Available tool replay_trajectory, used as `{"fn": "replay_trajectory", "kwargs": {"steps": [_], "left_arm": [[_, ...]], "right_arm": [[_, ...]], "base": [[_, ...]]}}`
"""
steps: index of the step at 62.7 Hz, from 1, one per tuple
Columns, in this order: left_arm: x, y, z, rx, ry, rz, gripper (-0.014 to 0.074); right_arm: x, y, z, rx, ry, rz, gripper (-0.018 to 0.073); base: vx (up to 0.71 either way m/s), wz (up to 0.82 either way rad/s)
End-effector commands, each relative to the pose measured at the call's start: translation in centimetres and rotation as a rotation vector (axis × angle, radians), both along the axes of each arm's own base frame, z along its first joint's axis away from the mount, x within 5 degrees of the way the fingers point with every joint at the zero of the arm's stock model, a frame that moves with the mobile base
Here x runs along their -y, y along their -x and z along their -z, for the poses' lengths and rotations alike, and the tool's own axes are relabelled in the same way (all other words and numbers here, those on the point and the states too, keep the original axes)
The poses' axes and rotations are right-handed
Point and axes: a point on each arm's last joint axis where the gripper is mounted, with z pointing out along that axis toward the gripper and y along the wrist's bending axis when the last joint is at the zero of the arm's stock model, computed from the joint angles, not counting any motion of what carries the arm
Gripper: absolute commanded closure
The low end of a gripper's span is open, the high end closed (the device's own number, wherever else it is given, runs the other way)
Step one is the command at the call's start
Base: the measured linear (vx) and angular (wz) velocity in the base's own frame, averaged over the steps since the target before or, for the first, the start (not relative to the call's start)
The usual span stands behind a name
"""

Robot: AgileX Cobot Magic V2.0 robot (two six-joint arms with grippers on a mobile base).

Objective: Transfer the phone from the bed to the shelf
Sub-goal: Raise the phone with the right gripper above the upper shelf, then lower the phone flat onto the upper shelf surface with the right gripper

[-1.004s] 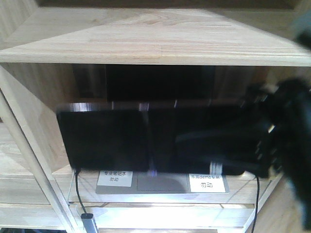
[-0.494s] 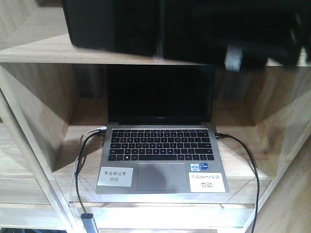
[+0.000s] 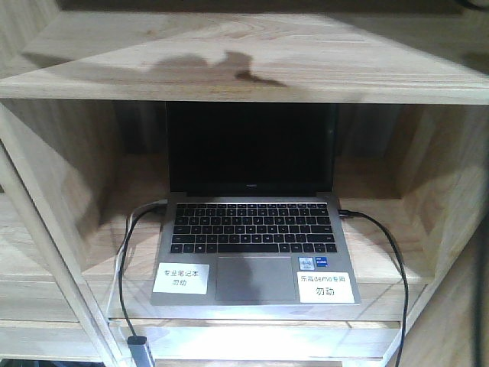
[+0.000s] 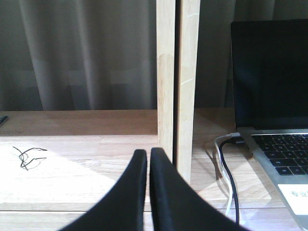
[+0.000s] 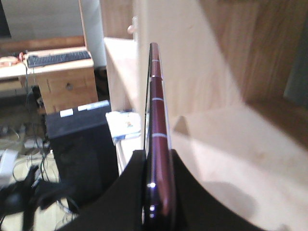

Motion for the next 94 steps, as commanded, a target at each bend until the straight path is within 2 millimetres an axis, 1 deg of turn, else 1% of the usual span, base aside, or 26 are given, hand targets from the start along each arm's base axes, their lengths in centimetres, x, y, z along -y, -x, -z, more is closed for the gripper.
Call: {"fn": "replay_trajectory", "kwargs": {"steps": [1,7,13,16,25,41,60,70,83,94], "left_arm": [[0.0,0.1,-1.5,0.108,0.011,0.002,0.0595],[0.0,0.1,-1.5,0.108,0.011,0.002,0.0595],[0.0,0.1,-1.5,0.108,0.011,0.002,0.0595],[0.0,0.1,-1.5,0.108,0.011,0.002,0.0595],[0.0,0.1,-1.5,0.108,0.011,0.002,0.0595],[0.0,0.1,-1.5,0.108,0.011,0.002,0.0595],[0.0,0.1,-1.5,0.108,0.011,0.002,0.0595],[0.0,0.1,-1.5,0.108,0.011,0.002,0.0595],[0.0,0.1,-1.5,0.108,0.011,0.002,0.0595],[0.0,0.1,-1.5,0.108,0.011,0.002,0.0595]], "right_arm": [[-0.2,-0.3,-2.8,0.038,-0.157,-0.001,0.0561],[-0.8,-2.2,-2.7,0.010,-0.200,-0.021,0.0561],[-1.3,-3.6,-2.7,-0.001,-0.237,-0.039,0.0561],[-1.6,-4.6,-2.4,-0.016,-0.250,-0.045,0.0561],[-2.4,-6.3,-1.7,-0.044,-0.260,-0.051,0.0561],[-5.0,-7.6,-0.3,-0.064,-0.242,-0.045,0.0561],[-5.5,-10.1,1.7,-0.096,-0.238,0.020,0.0561],[-5.7,-11.3,3.0,-0.100,-0.200,0.054,0.0561],[-5.9,-12.2,4.3,-0.094,-0.145,0.087,0.0561],[-5.9,-12.8,4.9,-0.091,-0.121,0.108,0.0561]], "base": [[0.00,0.00],[0.00,0.00],[0.00,0.00],[0.00,0.00],[0.00,0.00],[0.00,0.00],[0.00,0.00],[0.00,0.00],[0.00,0.00],[0.00,0.00]]}}
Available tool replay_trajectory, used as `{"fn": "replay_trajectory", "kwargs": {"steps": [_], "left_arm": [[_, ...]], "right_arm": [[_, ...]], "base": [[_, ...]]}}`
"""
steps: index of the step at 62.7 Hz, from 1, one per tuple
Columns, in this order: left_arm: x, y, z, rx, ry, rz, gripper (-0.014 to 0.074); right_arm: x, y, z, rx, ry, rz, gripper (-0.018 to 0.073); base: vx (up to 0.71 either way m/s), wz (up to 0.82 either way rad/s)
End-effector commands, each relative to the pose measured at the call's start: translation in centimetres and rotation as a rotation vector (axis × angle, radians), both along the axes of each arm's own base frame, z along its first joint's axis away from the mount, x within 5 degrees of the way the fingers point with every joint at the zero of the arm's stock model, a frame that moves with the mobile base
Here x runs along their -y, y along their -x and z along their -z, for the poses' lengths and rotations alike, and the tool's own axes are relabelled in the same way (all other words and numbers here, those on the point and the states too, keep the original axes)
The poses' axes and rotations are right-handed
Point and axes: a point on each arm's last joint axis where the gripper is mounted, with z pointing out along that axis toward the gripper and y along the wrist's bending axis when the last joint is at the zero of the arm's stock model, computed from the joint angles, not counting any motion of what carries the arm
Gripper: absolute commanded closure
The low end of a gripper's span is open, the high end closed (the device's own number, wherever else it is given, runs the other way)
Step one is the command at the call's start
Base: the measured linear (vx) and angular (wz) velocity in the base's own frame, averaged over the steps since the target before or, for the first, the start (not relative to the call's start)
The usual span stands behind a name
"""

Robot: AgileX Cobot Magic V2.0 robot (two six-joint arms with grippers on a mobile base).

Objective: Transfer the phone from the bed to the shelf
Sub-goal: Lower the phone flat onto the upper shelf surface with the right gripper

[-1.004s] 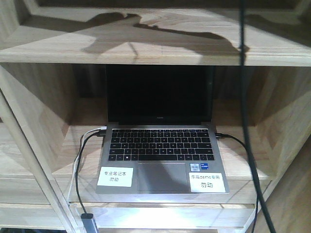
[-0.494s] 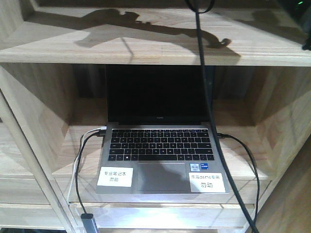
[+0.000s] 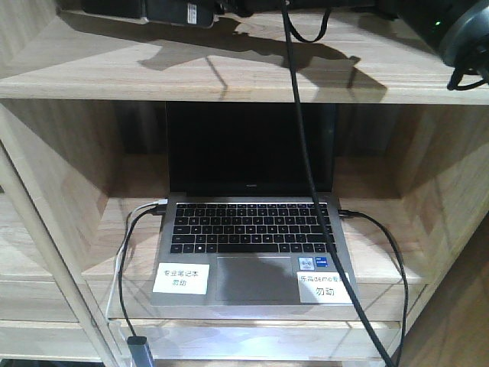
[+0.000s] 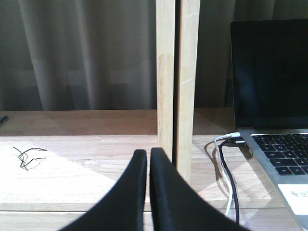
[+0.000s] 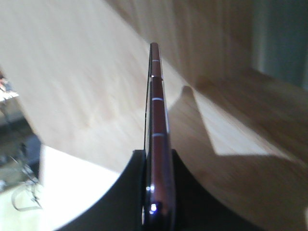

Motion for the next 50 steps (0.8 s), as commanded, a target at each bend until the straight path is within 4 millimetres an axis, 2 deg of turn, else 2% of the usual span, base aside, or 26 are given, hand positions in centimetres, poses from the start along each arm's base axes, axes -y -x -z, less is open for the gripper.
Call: {"fn": "replay_trajectory", "kwargs": {"steps": [1,17,33,43,50], "left_arm": [[0.0,0.1,-1.5,0.108,0.011,0.002,0.0595],[0.0,0.1,-1.5,0.108,0.011,0.002,0.0595],[0.0,0.1,-1.5,0.108,0.011,0.002,0.0595],[0.0,0.1,-1.5,0.108,0.011,0.002,0.0595],[0.0,0.1,-1.5,0.108,0.011,0.002,0.0595]], "right_arm": [[0.9,1.2,-3.6,0.077,-0.085,0.047,0.0561],[0.7,0.5,-2.5,0.063,-0.066,0.055,0.0561],[0.7,0.4,-2.4,0.062,-0.063,0.056,0.0545],[0.7,0.3,-2.4,0.065,-0.064,0.063,0.0489],[0.8,0.1,-2.4,0.073,-0.062,0.081,0.0412]], "base": [[0.00,0.00],[0.00,0.00],[0.00,0.00],[0.00,0.00],[0.00,0.00]]}}
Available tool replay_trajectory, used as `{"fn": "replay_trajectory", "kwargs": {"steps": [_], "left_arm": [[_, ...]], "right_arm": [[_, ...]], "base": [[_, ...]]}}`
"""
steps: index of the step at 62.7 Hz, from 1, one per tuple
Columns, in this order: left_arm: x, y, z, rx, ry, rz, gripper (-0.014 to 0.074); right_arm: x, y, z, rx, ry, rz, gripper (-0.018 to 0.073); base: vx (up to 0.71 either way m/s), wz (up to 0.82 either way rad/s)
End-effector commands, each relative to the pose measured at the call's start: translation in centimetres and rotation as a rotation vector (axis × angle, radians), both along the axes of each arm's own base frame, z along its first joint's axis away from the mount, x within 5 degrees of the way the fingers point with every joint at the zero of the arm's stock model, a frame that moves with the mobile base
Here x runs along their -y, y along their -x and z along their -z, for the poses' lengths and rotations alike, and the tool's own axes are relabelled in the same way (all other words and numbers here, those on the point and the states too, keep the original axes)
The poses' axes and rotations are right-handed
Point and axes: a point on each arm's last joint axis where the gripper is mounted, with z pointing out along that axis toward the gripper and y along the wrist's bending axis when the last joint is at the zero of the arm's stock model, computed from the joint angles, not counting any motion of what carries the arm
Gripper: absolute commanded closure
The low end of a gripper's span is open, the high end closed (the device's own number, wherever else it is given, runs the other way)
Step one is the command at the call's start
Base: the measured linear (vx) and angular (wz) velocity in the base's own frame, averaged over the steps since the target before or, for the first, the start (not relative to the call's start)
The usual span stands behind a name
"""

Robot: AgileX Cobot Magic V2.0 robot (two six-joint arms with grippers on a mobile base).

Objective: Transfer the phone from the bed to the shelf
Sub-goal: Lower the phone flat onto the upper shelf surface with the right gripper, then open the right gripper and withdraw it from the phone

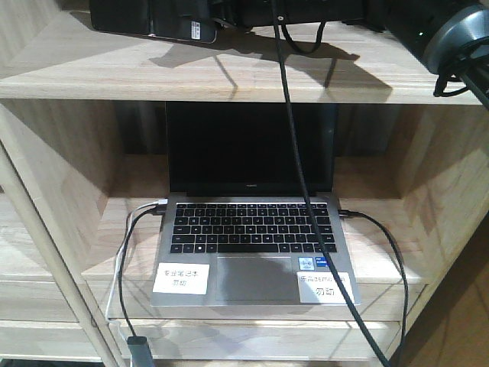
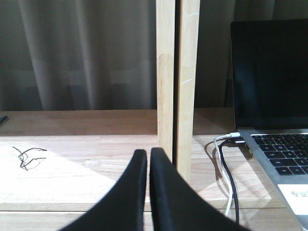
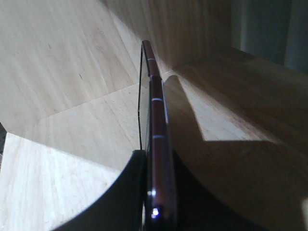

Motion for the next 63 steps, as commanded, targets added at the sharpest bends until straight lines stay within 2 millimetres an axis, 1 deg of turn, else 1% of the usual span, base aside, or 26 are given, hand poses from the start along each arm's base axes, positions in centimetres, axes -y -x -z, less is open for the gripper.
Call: {"fn": "replay_trajectory", "kwargs": {"steps": [1,8,19,25,29,34,45,52,63], "left_arm": [[0.0,0.1,-1.5,0.108,0.011,0.002,0.0595],[0.0,0.1,-1.5,0.108,0.011,0.002,0.0595],[0.0,0.1,-1.5,0.108,0.011,0.002,0.0595],[0.0,0.1,-1.5,0.108,0.011,0.002,0.0595],[0.0,0.1,-1.5,0.108,0.011,0.002,0.0595],[0.0,0.1,-1.5,0.108,0.011,0.002,0.0595],[0.0,0.1,-1.5,0.108,0.011,0.002,0.0595],[0.0,0.1,-1.5,0.108,0.011,0.002,0.0595],[0.0,0.1,-1.5,0.108,0.011,0.002,0.0595]], "right_arm": [[1.0,1.3,-4.0,0.087,-0.090,0.051,0.0400],[1.1,1.2,-3.8,0.099,-0.065,0.060,0.0287],[1.2,1.0,-3.6,0.117,-0.026,0.084,0.0057],[1.3,0.8,-3.5,0.128,-0.008,0.097,-0.0038],[1.3,0.8,-3.5,0.131,-0.003,0.099,-0.0073],[1.3,0.8,-3.4,0.124,-0.006,0.101,-0.0084],[1.5,1.2,-4.0,0.136,-0.009,0.101,-0.0070],[1.7,1.6,-4.7,0.150,-0.014,0.102,-0.0045],[2.1,2.9,-6.2,0.180,-0.021,0.092,0.0037]], "base": [[0.00,0.00],[0.00,0.00],[0.00,0.00],[0.00,0.00],[0.00,0.00],[0.00,0.00],[0.00,0.00],[0.00,0.00],[0.00,0.00]]}}
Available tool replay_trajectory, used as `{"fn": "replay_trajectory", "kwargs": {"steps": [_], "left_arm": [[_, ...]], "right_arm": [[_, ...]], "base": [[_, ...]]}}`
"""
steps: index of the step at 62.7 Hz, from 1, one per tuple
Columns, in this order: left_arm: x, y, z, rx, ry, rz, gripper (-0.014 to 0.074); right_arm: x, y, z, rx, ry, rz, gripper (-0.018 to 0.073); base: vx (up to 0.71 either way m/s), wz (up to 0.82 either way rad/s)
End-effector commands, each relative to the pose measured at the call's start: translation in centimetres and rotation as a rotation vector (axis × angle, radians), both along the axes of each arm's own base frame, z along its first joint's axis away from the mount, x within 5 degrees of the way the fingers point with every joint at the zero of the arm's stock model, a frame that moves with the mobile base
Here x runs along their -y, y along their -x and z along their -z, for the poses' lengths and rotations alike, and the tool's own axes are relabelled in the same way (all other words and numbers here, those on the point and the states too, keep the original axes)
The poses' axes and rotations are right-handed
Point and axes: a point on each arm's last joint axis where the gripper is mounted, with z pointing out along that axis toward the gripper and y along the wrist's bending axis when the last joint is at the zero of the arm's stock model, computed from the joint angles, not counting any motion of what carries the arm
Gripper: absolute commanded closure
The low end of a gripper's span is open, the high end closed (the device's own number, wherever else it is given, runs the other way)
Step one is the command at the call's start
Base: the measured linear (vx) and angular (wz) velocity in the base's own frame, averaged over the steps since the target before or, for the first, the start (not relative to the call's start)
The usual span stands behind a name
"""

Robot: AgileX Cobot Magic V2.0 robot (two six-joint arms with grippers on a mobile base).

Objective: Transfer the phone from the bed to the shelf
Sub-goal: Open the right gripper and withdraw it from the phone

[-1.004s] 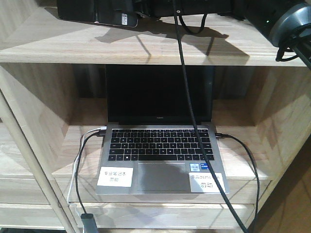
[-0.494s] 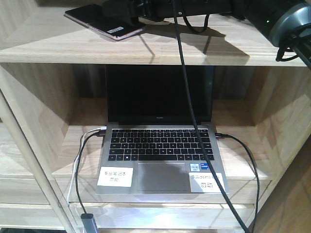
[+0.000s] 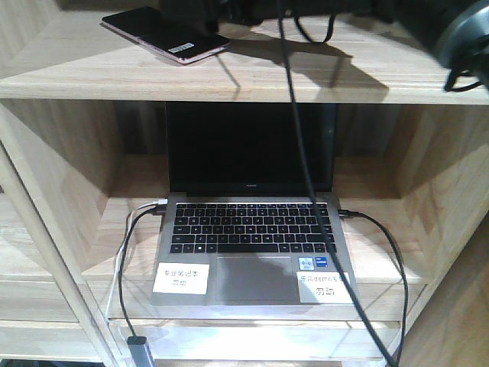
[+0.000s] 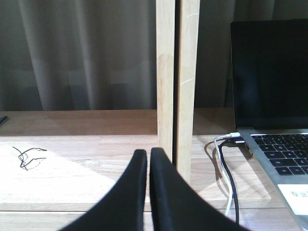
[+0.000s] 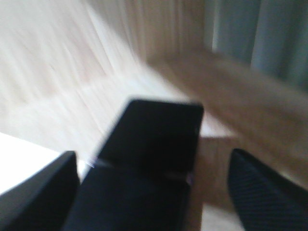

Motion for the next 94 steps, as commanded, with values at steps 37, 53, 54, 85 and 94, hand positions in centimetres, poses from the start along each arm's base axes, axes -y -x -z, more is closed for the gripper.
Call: {"fn": "replay_trajectory", "kwargs": {"steps": [37,53,54,85,94], "left_arm": [[0.0,0.1,-1.5,0.108,0.011,0.002,0.0595],[0.0,0.1,-1.5,0.108,0.011,0.002,0.0595],[0.0,0.1,-1.5,0.108,0.011,0.002,0.0595],[0.0,0.1,-1.5,0.108,0.011,0.002,0.0595],[0.0,0.1,-1.5,0.108,0.011,0.002,0.0595]], "right_arm": [[2.8,6.7,-8.2,0.085,-0.033,0.009,0.0565],[4.3,8.4,-9.9,0.094,0.013,0.097,0.0565],[4.3,8.5,-10.0,0.093,0.014,0.102,0.0565],[7.8,13.7,-7.3,0.160,-0.041,0.298,0.0565],[9.3,16.8,-6.1,0.197,-0.063,0.348,0.0565]], "base": [[0.00,0.00],[0.00,0.00],[0.00,0.00],[0.00,0.00],[0.00,0.00]]}}
